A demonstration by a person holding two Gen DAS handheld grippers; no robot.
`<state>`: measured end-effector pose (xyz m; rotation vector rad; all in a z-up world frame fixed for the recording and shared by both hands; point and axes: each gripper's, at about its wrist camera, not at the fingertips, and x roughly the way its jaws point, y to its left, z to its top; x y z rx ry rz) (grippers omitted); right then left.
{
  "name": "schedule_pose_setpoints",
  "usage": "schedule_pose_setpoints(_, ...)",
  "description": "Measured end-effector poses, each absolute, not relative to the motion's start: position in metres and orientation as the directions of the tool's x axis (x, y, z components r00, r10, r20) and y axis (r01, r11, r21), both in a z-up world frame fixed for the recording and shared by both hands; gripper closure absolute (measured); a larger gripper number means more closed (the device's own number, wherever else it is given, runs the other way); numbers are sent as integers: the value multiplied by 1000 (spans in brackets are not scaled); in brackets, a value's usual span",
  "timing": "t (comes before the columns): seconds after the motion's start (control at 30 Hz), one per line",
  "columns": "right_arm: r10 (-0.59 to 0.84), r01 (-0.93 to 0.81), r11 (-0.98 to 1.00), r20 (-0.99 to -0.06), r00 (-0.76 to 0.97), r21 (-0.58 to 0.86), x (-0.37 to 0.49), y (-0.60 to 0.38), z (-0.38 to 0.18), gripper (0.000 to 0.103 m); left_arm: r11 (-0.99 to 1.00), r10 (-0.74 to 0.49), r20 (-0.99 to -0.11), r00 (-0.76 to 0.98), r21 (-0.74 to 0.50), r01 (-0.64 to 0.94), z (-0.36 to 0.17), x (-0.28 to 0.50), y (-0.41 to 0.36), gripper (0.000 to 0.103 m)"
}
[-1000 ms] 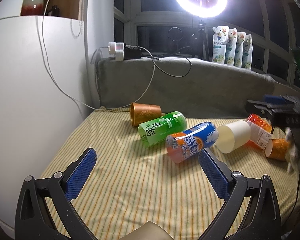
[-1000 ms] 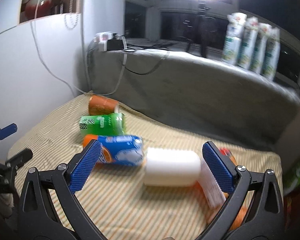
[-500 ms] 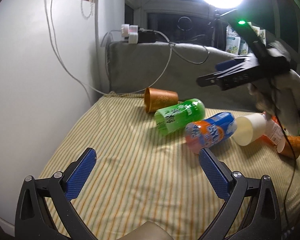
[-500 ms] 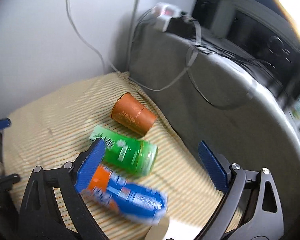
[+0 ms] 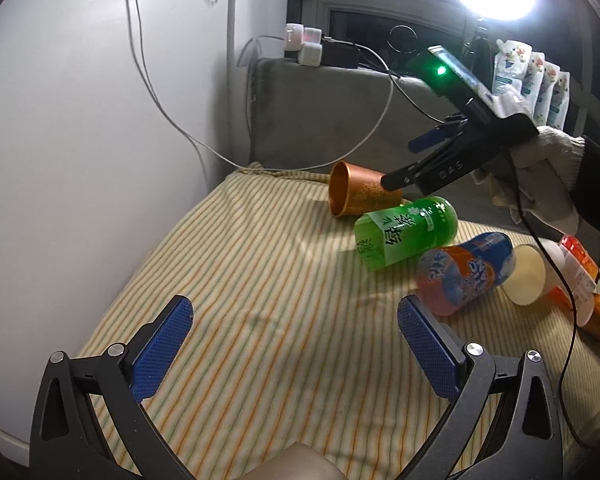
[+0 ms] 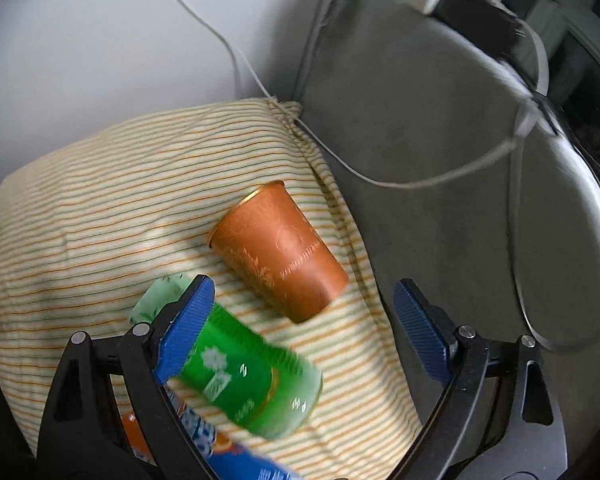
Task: Flip cup upright
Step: 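Reach the right gripper to the tipped orange RONGZHUA cup and close on it, then lift the orange cup with the right gripper and rotate it rim-up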
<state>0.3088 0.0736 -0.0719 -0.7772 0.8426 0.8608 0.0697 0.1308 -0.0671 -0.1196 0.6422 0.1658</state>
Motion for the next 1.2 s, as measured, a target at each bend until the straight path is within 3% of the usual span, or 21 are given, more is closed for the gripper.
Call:
schedule_pose_setpoints(0.47, 210, -920, 239, -909, 361, -310, 321, 117, -115, 10, 965, 159, -615, 772, -70, -255, -66, 74, 150, 1)
schedule_pose_setpoints(0.5, 210, -922, 237, -910, 357, -307, 321, 117, -117, 12, 965, 161, -613, 773, -68, -254, -66, 74, 150, 1)
schedule_pose_setpoints(0.57, 215, -925, 250, -915, 343, -288, 323, 118, -117, 27, 965, 164, -610, 775, -65, -255, -65, 74, 149, 1)
schedule_pose_setpoints(0.7, 219, -921, 263, -912, 347, -287, 324, 118, -116, 32, 964, 171, -607, 776, -60, -259, -64, 71, 148, 1)
schedule_pose_setpoints(0.87, 239, -904, 295, -892, 385, -311, 323, 116, -106, 38, 963, 176, -602, 779, -60, -263, -62, 67, 147, 1)
schedule_pose_setpoints(1.2, 358, -884, 380, -838, 412, -272, 300, 101, -41, 38, 966, 174, -577, 798, -57, -251, -50, 56, 142, 1)
